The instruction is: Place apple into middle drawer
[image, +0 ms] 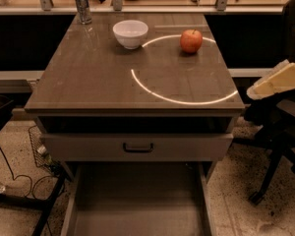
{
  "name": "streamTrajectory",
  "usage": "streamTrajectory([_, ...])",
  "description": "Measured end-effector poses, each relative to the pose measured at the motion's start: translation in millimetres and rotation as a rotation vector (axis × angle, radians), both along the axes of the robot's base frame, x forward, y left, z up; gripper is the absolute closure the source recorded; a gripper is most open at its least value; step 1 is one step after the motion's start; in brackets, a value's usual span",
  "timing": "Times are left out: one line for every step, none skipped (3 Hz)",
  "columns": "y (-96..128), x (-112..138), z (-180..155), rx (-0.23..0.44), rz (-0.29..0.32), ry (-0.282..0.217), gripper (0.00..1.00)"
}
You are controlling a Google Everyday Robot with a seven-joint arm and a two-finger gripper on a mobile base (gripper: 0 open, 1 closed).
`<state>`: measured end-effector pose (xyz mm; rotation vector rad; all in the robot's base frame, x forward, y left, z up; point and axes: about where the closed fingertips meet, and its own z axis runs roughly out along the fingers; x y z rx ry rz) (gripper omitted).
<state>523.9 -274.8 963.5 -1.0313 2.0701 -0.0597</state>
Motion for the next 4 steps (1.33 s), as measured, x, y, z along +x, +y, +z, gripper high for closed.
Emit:
streamTrajectory([-21,46,-2,0.159,-0.04,-0.178,0.0])
streamTrajectory([-21,50,5,0.156,-0.052,-0.201,0.0])
streamTrajectory([-21,50,5,0.156,-0.051,-0.201,0.0])
streamTrajectory([-9,81,7,0.233,0.022,-0.252,0.0])
